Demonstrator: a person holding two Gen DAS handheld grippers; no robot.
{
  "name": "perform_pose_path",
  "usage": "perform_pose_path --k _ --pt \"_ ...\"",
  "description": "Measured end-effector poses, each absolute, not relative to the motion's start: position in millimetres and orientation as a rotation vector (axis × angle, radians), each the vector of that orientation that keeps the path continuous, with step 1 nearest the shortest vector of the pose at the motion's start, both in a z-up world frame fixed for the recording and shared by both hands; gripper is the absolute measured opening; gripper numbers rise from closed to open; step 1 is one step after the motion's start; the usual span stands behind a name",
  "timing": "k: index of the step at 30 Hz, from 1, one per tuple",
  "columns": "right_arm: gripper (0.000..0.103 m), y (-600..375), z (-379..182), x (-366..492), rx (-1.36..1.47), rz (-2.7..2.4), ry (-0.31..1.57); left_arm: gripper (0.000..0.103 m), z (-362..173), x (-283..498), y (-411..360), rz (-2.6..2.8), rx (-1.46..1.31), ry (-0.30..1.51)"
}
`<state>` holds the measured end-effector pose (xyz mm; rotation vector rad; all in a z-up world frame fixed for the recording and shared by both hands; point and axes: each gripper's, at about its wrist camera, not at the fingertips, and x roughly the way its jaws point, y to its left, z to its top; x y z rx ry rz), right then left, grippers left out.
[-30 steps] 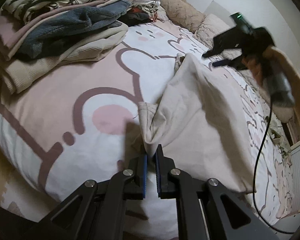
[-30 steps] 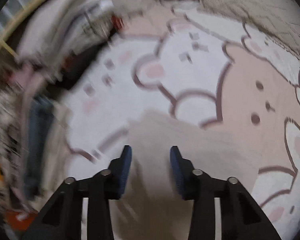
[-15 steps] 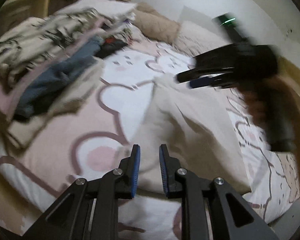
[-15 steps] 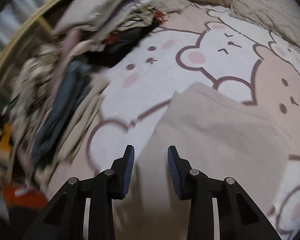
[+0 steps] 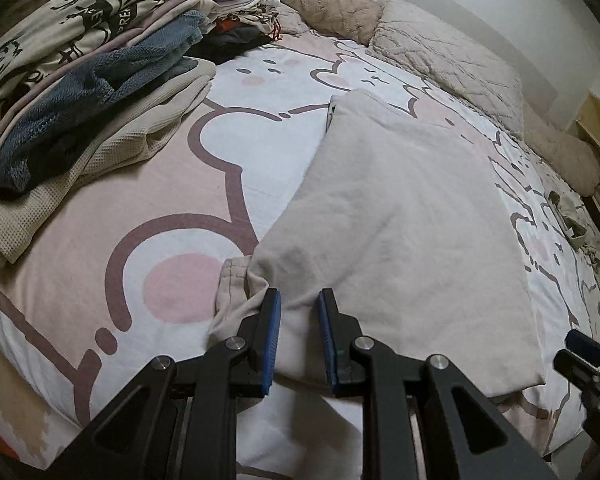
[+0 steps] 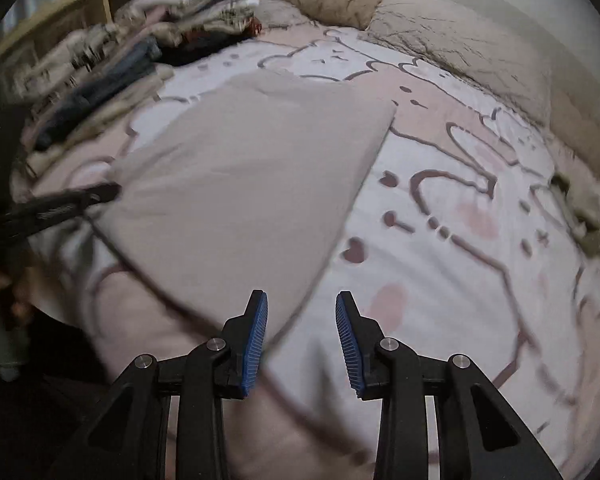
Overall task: Fold clothes
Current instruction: 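Open both tools and release the folded beige shirt flat on the bed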
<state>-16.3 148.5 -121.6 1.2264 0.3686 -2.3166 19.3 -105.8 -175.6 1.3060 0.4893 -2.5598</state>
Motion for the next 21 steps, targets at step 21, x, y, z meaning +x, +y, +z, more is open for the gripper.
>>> perform_pose_path --k 21 --pt "0.053 123 -184 -30 1.279 -2.146 0.068 0.02 -184 17 -96 -2.593 1.328 0.341"
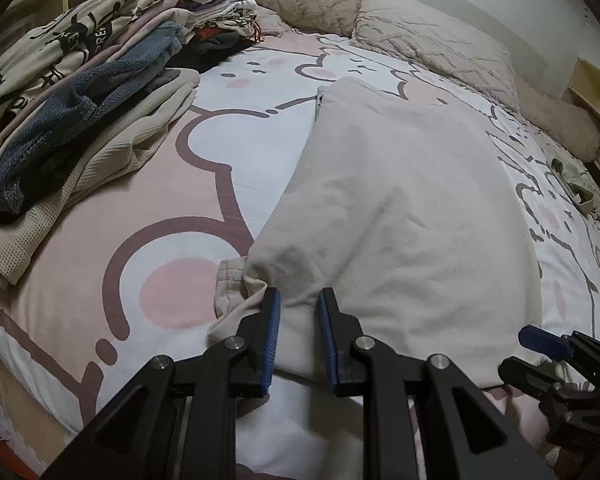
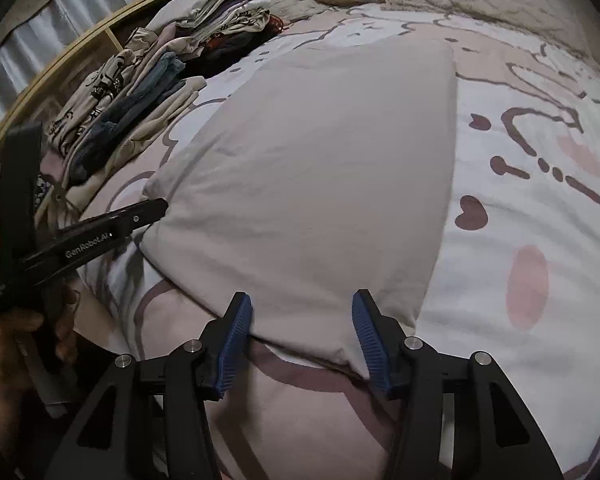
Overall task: Fold clothes
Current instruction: 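Open both tools and release the folded beige shirt flat on the bed, then grasp the folded shirt's edge with the right tool while the left tool grasps beside it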
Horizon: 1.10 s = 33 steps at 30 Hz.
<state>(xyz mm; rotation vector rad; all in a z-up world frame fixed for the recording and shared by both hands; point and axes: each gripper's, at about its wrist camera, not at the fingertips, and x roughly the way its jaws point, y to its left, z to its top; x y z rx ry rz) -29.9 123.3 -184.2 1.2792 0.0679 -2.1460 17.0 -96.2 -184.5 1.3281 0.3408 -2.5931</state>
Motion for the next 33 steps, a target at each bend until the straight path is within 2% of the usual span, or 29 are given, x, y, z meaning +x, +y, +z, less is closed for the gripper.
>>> perform_pose_path --k 6,10,11,14,16,21,26,29,33 --pt "0.053 145 -181 -7 1.229 -2.182 0.145 0.02 -184 17 -95 -2.602 1.319 0.324" --pt "0.053 150 -178 14 1.272 -2.253 0.368 0.023 -181 18 -88 -2.607 1.318 0.25" --pt "0.053 150 -177 22 1.25 -2.278 0.457 0.023 -181 18 -86 -2.604 1.32 0.227" --pt "0.054 132 -182 50 1.106 -2.321 0.941 0.024 -181 17 -83 -2.59 1.319 0.209" --pt "0.054 117 -189 62 0.994 -2.291 1.193 0.024 -181 15 -86 -2.58 1.325 0.233" --pt "0.054 87 -217 74 0.77 -2.222 1.595 0.024 -181 16 -95 -2.58 1.344 0.347" --pt "0.054 71 -228 71 0.646 -2.185 1.752 0.027 -180 18 -99 -2.576 1.344 0.429" --pt "0.054 64 -233 68 0.56 -2.17 1.822 0.032 -179 17 -95 -2.579 1.343 0.411" --pt "0.054 54 -235 60 0.48 -2.172 1.846 0.032 -180 17 -92 -2.585 1.342 0.362"
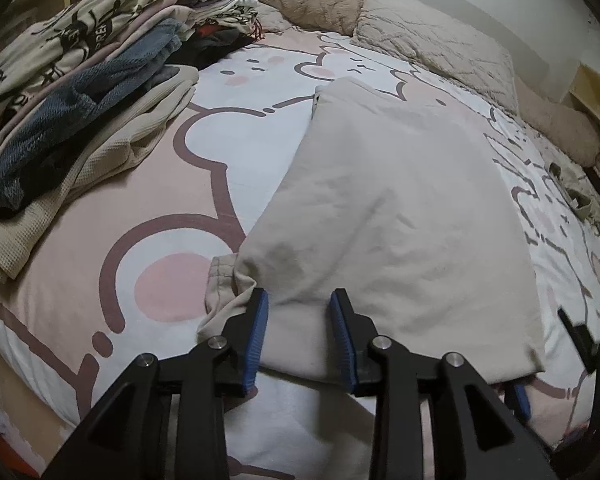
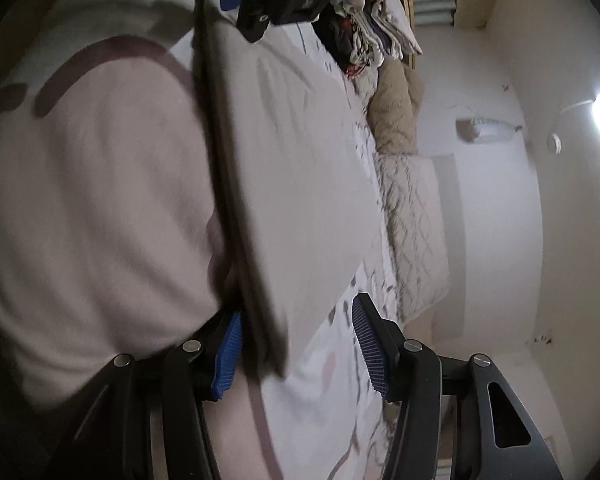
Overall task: Fold clothes
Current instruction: 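Grasp the folded shirt's edge with the right tool while the left tool grasps beside it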
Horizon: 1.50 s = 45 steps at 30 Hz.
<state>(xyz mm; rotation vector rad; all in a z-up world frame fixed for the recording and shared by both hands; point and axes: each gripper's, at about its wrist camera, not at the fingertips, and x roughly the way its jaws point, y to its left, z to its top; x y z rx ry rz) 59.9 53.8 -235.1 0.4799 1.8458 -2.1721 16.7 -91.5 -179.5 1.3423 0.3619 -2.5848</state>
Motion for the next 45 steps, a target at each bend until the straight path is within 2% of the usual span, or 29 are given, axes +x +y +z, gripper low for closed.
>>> perform_pose_path --k 4,5,6,7,8,9,11,12,14,19,22,26,31,38,42,45 --pt "0.054 45 -238 52 0.391 -2.169 1.861 0.032 -174 16 -88 -2.587 1.343 0.294" --pt "0.051 44 -240 51 0.386 -2.159 1.856 0.032 -170 16 -88 -2.587 1.339 0.276" --pt "0.038 44 -241 49 0.385 -2.147 1.848 0.032 -164 17 -87 -2.597 1.327 0.249" --pt "0.03 43 -245 49 0.39 -2.127 1.841 0.032 -155 17 -86 -2.617 1.309 0.21" --pt "0.015 42 -249 50 0.396 -2.104 1.833 0.032 -145 18 -83 -2.651 1.284 0.145" --pt "0.011 43 -253 52 0.381 -2.091 1.838 0.032 -134 20 -79 -2.691 1.252 0.059" --pt "0.011 46 -255 55 0.334 -2.109 1.819 0.036 -116 29 -65 -2.797 1.151 -0.213" --pt "0.011 49 -251 53 0.345 -2.114 1.763 0.048 -108 35 -57 -2.845 1.089 -0.367" --pt "0.011 55 -241 46 0.404 -2.113 1.641 0.059 -96 49 -40 -2.922 0.944 -0.699" --pt "0.011 72 -206 12 0.666 -2.069 1.226 0.059 -139 96 -4 -2.813 0.671 -1.606" --pt "0.011 83 -196 -4 0.781 -2.025 1.02 0.06 -184 106 -1 -2.688 0.695 -1.912" --pt "0.011 94 -190 -19 0.906 -1.984 0.812 0.06 -219 102 13 -2.601 0.667 -2.054" --pt "0.011 97 -193 -17 0.958 -1.988 0.742 0.058 -237 85 38 -2.54 0.555 -2.138" --pt "0.011 105 -188 -27 1.02 -1.999 0.62 0.06 -231 57 41 -2.525 0.537 -2.154" --pt "0.011 103 -188 -30 1.03 -2.013 0.606 0.06 -224 37 27 -2.461 0.535 -2.091" --pt "0.011 102 -187 -29 1.035 -2.03 0.609 0.058 -227 36 13 -2.398 0.516 -2.107"
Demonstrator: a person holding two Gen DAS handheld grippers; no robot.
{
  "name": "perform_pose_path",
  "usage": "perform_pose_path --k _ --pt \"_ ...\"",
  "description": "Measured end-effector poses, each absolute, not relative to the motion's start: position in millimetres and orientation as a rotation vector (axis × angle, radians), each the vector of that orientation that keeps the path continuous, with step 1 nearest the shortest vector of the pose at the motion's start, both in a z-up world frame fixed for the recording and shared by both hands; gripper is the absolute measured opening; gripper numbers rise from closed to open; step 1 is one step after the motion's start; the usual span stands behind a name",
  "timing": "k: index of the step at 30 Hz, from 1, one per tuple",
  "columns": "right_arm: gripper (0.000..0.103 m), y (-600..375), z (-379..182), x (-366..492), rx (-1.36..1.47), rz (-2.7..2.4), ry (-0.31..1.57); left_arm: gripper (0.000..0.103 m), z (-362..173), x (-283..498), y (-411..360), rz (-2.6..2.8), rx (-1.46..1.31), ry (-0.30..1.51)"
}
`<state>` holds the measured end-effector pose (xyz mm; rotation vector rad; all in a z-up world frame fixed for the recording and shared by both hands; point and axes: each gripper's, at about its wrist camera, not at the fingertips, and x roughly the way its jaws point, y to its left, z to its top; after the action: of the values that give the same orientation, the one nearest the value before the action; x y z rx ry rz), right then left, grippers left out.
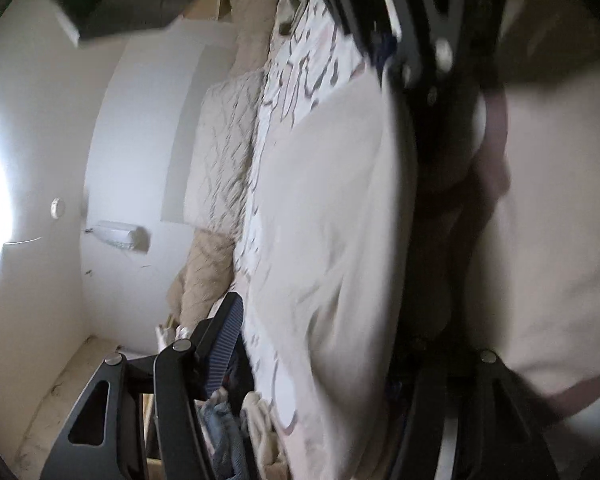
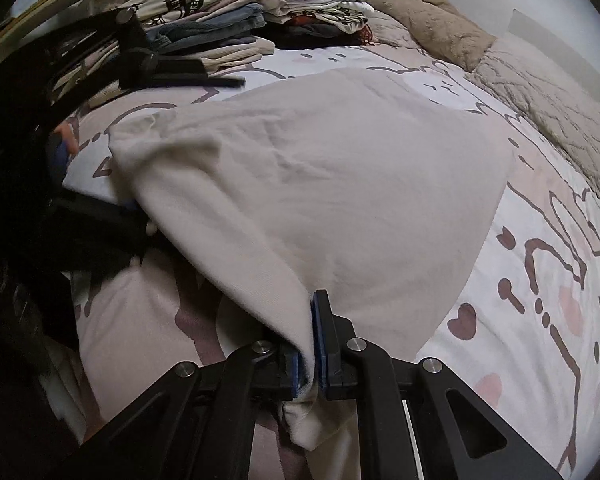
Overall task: Fold clothes
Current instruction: 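Grasp the folded shirt's edge with the right tool while the left tool grasps beside it, then lift the folded shirt with both tools and carry it toward the clothes stack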
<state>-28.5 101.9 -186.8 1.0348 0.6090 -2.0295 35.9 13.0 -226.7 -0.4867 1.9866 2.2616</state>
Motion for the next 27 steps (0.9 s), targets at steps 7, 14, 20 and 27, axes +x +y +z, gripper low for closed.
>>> perform_pose_path --k 7,14,20,27 --pt "0.011 82 -194 8 0.84 -2.156 0.928 0.043 -238 50 -21 2.162 -0.484 2.087" --pt "0.011 74 -203 26 0.747 -2.233 1.112 0.005 -251 36 -22 2.127 -0.565 2.057" --pt "0.008 78 -169 -11 0.878 -2.267 0.88 0.006 -186 -2 -33 2.393 -0.898 1.507" --pt "0.007 49 -58 -49 0.608 -2.325 1.135 0.005 -40 -85 -78 2.813 -1.008 0.693"
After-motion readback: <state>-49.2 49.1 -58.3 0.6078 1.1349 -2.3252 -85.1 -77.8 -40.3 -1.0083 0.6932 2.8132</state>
